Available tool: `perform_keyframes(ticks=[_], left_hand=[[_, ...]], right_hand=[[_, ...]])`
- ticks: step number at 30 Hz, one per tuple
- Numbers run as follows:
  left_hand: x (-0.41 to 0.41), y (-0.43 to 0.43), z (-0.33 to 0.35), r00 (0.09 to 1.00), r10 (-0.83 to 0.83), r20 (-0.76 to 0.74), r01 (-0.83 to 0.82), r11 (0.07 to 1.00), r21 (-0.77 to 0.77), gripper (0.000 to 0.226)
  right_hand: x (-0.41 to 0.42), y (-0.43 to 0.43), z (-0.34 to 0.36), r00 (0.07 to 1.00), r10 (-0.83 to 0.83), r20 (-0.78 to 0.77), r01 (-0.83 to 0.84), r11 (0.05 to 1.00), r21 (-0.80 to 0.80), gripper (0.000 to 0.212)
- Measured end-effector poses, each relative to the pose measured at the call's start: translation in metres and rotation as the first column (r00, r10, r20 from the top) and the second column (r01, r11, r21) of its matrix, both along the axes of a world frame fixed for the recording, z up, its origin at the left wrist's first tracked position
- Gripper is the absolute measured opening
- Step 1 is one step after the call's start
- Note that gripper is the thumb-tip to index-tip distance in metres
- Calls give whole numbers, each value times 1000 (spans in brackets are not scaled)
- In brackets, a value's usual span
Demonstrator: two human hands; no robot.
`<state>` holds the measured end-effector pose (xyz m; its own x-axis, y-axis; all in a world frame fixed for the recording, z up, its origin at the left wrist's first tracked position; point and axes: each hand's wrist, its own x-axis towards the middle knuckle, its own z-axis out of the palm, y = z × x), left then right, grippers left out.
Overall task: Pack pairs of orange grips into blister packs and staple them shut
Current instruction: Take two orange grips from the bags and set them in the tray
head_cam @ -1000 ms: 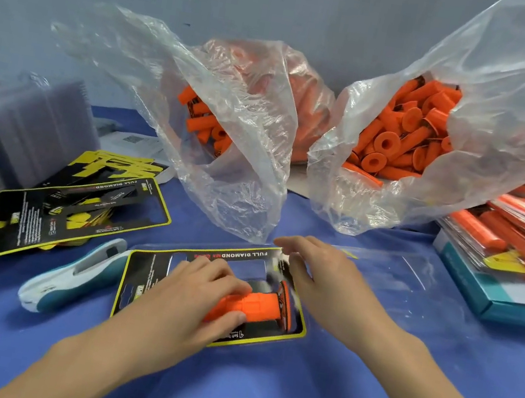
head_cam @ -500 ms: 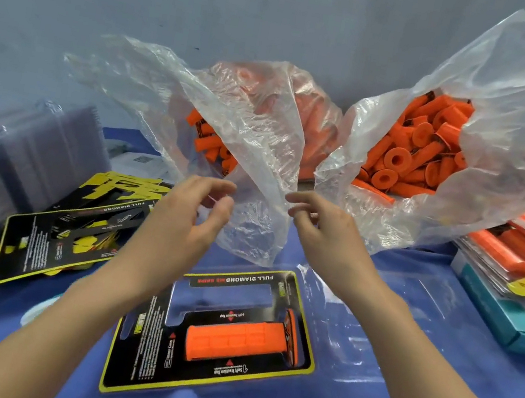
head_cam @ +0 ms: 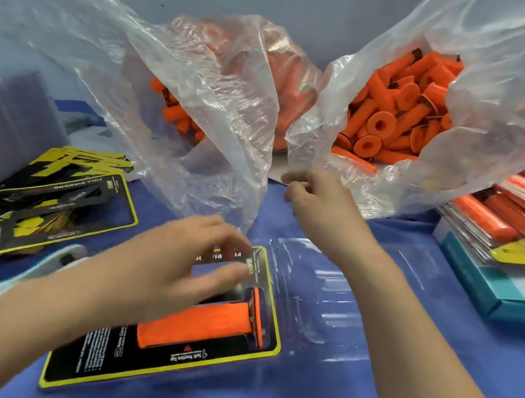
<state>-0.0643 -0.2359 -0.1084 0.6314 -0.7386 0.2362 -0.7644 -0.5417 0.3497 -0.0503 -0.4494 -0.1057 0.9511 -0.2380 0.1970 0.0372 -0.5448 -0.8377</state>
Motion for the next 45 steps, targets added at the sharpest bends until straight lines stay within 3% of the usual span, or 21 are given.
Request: perform_keyframes(ticks=[3, 7, 10, 15, 18, 26, 35, 41, 45], left_hand=[[-20, 12, -30, 998, -50, 36, 41, 975, 218, 51], [-29, 16, -41, 991, -29, 133, 3, 980, 198, 41], [-31, 17, -44, 983, -38, 182, 10, 988, 151, 31], [-26, 30, -51, 998, 31, 54, -28, 998, -60, 27], [-26, 33, -53, 999, 40, 8, -39, 991, -129, 25], [-27, 33, -59, 1000, 18, 15, -16, 990, -140, 26], [-28, 35, -58, 999, -4, 46, 11, 986, -164, 24], [-26, 36, -56, 1000, -9, -17, 5, 968, -252, 24], [-27, 40, -52, 998, -12, -58, -5, 959, -283, 23]], right_hand=[[-27, 10, -7, 991, 64, -114, -66, 998, -7, 23], [-73, 13, -17, 927, 178, -330, -178, 984, 29, 27], [-93, 12, -17, 875, 275, -398, -268, 961, 74, 29], [-108, 14, -22, 867, 409, -285, -388, 913, 128, 21], [-111, 20, -38, 929, 328, -171, -341, 939, -51, 25], [-114, 23, -45, 938, 320, -130, -335, 935, -113, 30], [-114, 27, -44, 951, 307, -33, -309, 949, -62, 25], [-115, 25, -39, 947, 305, 99, -307, 952, -2, 12], [-111, 11, -41, 969, 234, 82, -232, 972, -31, 8]])
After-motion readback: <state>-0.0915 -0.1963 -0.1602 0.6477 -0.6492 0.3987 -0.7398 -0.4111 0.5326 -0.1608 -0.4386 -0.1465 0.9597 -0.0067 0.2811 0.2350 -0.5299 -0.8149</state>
